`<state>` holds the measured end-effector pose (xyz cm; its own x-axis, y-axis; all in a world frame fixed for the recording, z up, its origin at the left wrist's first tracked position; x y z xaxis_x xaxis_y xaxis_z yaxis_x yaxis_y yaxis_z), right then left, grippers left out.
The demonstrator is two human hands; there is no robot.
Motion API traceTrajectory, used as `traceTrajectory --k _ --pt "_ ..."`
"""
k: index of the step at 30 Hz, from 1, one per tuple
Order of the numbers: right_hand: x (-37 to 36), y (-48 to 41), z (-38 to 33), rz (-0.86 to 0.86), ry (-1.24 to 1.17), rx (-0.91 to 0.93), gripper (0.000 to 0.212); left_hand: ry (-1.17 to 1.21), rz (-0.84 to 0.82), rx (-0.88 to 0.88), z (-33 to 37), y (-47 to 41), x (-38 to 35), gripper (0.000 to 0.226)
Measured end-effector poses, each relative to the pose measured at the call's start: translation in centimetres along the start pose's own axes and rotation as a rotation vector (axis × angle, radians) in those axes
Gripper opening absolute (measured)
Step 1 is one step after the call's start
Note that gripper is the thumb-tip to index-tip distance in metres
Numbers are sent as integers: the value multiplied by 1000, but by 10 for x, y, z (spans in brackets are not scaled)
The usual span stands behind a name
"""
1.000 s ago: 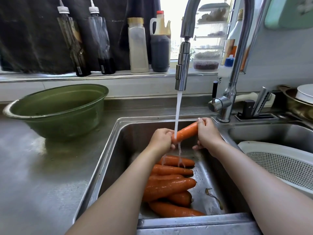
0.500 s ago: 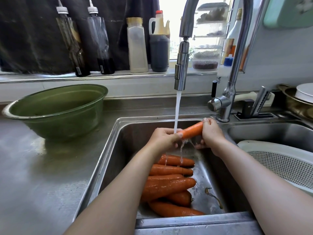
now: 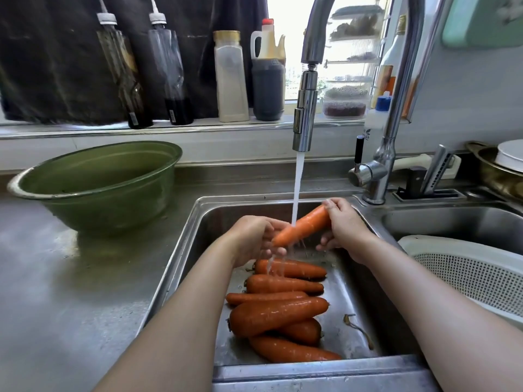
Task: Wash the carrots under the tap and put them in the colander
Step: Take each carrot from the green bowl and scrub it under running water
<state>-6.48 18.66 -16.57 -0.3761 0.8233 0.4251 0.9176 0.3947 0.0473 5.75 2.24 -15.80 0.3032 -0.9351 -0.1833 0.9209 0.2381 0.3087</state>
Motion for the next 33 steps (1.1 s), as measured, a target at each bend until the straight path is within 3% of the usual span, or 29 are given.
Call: traceTrajectory --k 7,9,12,14,17,20,23,26,28,30,33 --pt "-18 12 -8 -166 104 68 22 -164 -152 290 0 7 24 49" --pt "-21 17 -12 -155 178 93 27 -249 -166 278 -2 7 22 51" --pt "-24 21 -15 -155 265 137 32 -351 -174 198 -3 5 24 36" --pt "-23 21 -14 -263 259 119 34 -355 -190 176 -4 5 29 36" --pt "-21 22 -8 -530 63 9 40 -381 -111 174 -6 4 37 57" --pt "-19 27 -9 -678 -60 -35 37 -414 -31 158 -7 3 41 70" --pt "-27 32 -15 -612 85 28 32 -489 -5 140 -6 4 38 83" --pt "-34 31 -22 -312 263 98 45 -550 19 112 -5 2 31 82" --pt "-36 31 -25 -207 266 124 44 -534 15 107 -4 1 28 77" --pt "-34 29 -23 -255 230 69 42 -513 9 132 -4 2 29 74" --pt "-30 29 -17 -508 173 11 35 -476 -3 178 -6 3 32 73"
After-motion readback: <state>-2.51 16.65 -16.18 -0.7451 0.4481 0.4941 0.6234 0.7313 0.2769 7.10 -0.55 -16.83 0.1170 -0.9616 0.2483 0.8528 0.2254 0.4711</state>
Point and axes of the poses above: each hand's wrist, its own y-axis away from the middle knuckle, its own x-axis out of the back of the hand, z = x × y, the point moved 2 cm from there along -y, towards the middle knuckle, and after that the axes turned 14 degrees about y, right-handed, at the moved point
